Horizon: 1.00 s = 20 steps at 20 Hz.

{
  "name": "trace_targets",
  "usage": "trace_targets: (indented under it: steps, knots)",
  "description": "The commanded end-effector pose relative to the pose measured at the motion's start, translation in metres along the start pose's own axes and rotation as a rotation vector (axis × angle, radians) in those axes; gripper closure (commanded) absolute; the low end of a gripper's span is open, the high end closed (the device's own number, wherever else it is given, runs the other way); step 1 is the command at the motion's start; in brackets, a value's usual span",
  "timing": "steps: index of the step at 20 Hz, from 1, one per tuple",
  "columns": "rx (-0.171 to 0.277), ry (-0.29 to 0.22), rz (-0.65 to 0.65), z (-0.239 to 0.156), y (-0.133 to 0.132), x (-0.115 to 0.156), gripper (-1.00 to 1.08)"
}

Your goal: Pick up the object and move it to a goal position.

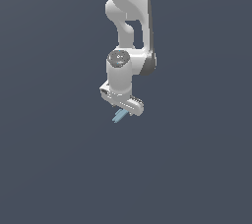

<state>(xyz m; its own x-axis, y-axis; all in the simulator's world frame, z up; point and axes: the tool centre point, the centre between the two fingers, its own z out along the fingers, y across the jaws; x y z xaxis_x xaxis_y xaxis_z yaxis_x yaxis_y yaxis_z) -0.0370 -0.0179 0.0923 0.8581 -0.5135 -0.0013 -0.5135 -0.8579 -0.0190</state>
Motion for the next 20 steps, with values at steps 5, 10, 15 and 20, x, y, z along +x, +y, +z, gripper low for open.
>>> trace_targets:
  steps: [5,10,15,20]
  knots:
    - [-0.011,0.001,0.141,0.021,0.014,-0.01,-0.92]
    - [-0.017,0.003,0.201,0.03,0.021,-0.014,-0.92]
    - [-0.019,0.003,0.221,0.033,0.023,-0.015,-0.92]
    - [-0.019,0.003,0.217,0.037,0.023,-0.015,-0.92]
